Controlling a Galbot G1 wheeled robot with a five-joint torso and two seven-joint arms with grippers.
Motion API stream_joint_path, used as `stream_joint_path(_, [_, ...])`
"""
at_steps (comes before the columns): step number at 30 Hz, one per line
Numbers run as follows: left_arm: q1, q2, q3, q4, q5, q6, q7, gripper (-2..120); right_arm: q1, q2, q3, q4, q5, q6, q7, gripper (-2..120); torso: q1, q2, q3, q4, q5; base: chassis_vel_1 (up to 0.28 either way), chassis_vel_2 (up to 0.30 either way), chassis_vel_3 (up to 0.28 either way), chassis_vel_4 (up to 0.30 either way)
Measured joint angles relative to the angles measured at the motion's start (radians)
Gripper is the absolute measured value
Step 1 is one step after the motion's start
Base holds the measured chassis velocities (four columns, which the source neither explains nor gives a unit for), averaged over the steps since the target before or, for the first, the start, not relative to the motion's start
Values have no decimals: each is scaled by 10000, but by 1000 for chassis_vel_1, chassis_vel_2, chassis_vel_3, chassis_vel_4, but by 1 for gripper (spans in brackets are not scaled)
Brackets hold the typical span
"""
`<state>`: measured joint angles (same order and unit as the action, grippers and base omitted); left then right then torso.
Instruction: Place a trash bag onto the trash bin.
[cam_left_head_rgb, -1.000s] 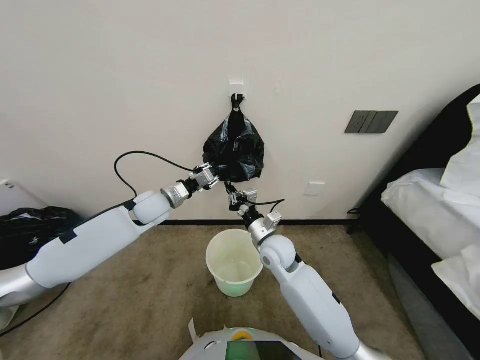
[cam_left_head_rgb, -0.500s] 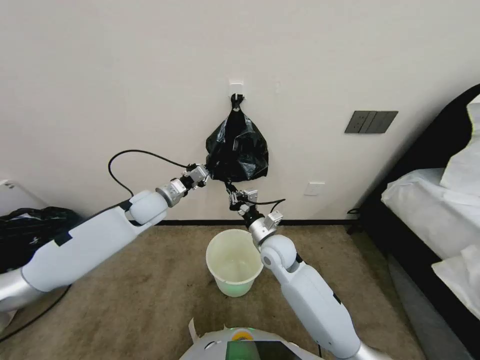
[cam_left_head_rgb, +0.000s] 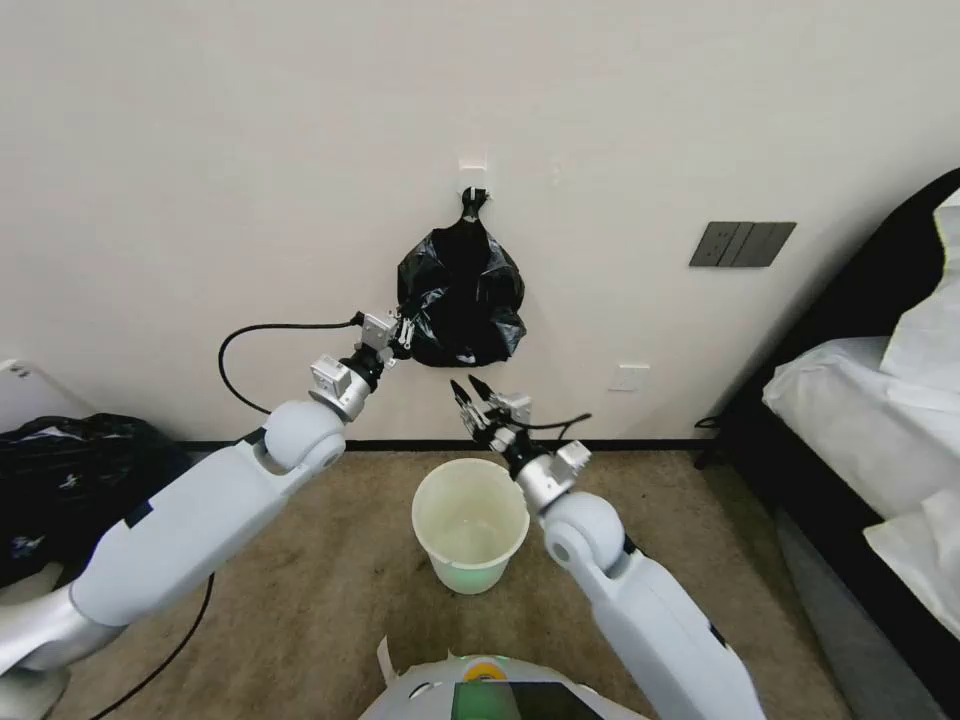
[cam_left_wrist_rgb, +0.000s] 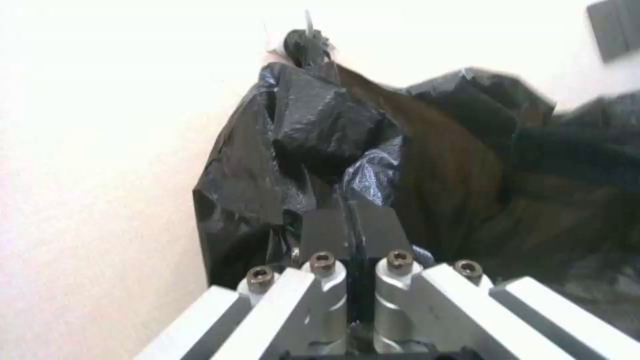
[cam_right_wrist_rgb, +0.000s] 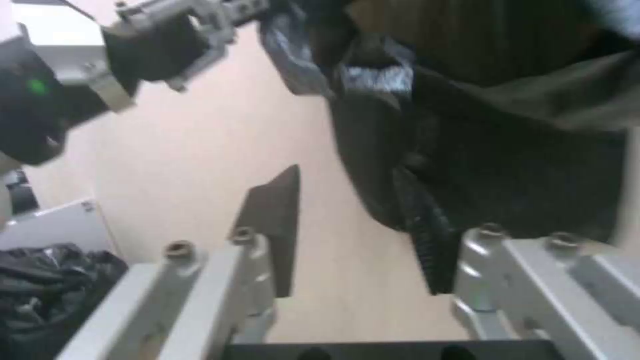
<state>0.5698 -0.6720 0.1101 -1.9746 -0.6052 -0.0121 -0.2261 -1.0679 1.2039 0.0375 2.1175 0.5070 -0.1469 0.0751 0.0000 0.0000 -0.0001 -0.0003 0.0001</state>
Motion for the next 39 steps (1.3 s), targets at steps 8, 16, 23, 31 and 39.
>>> stream_joint_path(8, [690,-197,-541,-304,-24,7,-160,0,-16,-749,763,929,807,-327,185,71,0,0,0,1,1,0,0,0,0])
stream_joint_path(16, [1108,-324,-744,-421,120,44,-207,0,2456,-1320,527,216,1642,-1249,952,98,0,0,1,5,1,0,0,0,0])
stream_joint_path(23, [1179,-389,-851,-482,118,82,-250,0,4742,-1713,-775,-483,1492,-2188,1387,100,0,0,2,7,-1,0,0,0,0])
stream_joint_path(31, [1184,-523,-894,-510,102,109,-250,0,5729,-2132,-1195,-752,1202,-2894,1471,97,1,0,2,2,-1,0,0,0,0])
stream_joint_path(39, [1183,-634,-831,-414,122,114,-189,0,6064,-2626,-1874,-639,976,-3592,1373,89,0,0,1,3,0,0,0,0,0])
